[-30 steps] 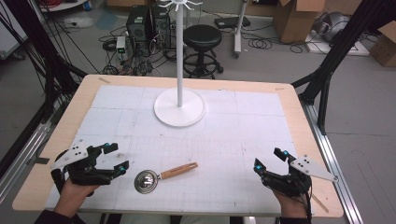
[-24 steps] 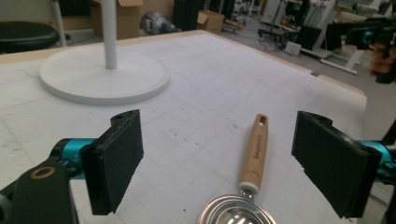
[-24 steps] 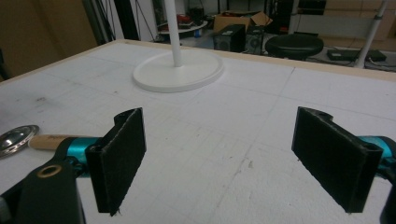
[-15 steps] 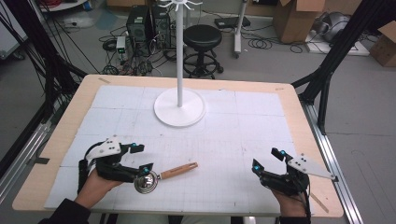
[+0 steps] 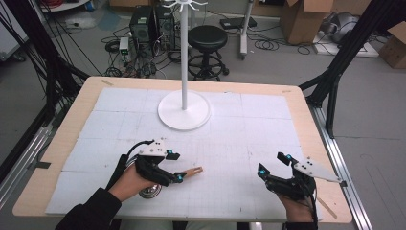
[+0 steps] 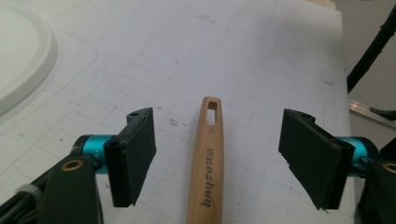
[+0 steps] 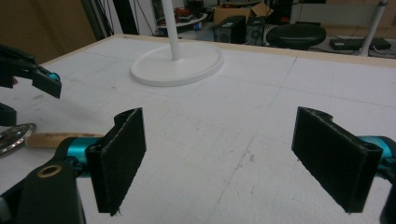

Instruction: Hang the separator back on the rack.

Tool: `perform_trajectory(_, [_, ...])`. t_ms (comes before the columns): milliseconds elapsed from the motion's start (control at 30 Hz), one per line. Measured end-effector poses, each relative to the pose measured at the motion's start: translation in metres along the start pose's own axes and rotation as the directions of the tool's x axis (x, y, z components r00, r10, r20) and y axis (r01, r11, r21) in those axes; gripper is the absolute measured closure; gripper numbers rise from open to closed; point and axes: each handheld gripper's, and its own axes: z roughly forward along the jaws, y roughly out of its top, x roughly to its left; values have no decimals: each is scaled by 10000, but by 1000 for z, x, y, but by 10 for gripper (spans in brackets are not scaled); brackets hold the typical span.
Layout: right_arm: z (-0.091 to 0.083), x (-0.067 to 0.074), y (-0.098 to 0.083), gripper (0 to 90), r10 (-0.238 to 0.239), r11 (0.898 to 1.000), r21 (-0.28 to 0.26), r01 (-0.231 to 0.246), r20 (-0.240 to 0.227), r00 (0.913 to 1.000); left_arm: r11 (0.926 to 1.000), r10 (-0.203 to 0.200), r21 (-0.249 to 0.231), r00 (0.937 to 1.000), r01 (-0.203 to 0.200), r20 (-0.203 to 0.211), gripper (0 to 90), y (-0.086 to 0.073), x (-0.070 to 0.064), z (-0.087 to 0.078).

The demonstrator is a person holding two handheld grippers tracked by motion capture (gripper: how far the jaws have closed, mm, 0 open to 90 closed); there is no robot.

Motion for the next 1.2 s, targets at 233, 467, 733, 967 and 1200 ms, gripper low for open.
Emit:
perform_trajectory(233, [1,0,0,161,43,10000,67,-42,-39,10000,9949,-77,1008,10000,71,56,319,0,0,20])
perform_trajectory(467, [2,0,-1,161,2,9999,142,-1,-57,10000,9838,85,1789,10000,-77,-35,375,-3,-1,29])
perform_trajectory(733, [4,0,-2,161,12,9996,267,-9,-94,10000,9763,129,2161,9999,-131,26,443,-3,0,31])
perform_trajectory(967, [4,0,-2,162,-16,9998,207,18,-75,10000,9669,234,2544,9997,-216,-40,531,-5,0,35])
perform_trajectory(1200, [4,0,-2,163,6,9998,189,-4,-75,10000,9597,751,2747,9962,-602,-439,611,-3,-5,36])
